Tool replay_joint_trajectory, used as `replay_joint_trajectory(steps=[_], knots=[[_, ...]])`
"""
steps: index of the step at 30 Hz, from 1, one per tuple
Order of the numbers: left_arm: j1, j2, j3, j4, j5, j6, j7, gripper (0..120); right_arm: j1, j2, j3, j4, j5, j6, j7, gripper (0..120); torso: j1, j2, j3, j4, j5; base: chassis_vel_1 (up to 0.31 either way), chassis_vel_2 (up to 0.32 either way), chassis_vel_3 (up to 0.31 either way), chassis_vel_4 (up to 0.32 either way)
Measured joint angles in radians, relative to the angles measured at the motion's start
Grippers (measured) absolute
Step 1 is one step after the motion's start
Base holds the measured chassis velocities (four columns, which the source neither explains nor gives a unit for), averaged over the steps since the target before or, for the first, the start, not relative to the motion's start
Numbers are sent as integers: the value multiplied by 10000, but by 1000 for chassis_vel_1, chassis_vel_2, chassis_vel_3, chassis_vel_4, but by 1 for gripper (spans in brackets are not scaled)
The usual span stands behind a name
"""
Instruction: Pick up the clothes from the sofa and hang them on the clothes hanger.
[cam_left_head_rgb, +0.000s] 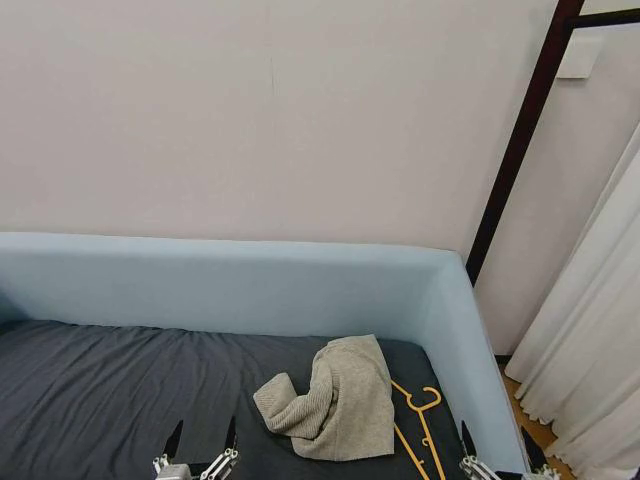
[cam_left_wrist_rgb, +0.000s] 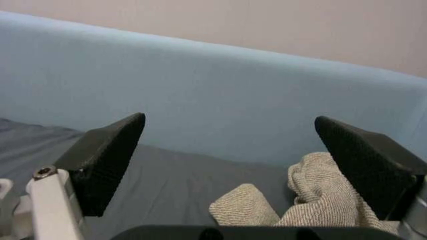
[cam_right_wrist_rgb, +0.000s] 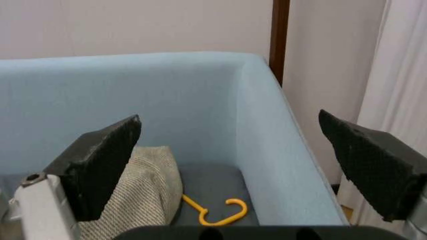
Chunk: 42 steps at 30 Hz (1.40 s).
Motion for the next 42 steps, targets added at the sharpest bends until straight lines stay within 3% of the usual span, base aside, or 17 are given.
replay_joint_trajectory(steps=[16,22,32,38,42], knots=[[36,-77,11,120,111,-1,-26,100,31,-200,-45,-93,146,-300,119,100,0,1,0,0,0,0,0,0,0],[95,-19,-39,171,149,-29,-23,100,116,-777,-279,-48,792,-958,311,100,0,0,0,-1,0,0,0,0,0],[144,8,-26,319,215,-111,-78,100,1261,-3080,-907,152,2905,-2850,849,100,0,0,0,-1,0,0,0,0,0],[154,-44,-70,350,272,-206,-6,100,3206,-4455,-1797,-80,4465,-4284,1078,100,0,-1,1,3,3,0,0,0,0],[144,-71,-94,359,297,-204,5,100,5090,-5659,-3027,-657,5728,-5285,1263,100,0,-1,2,-1,2,0,0,0,0]])
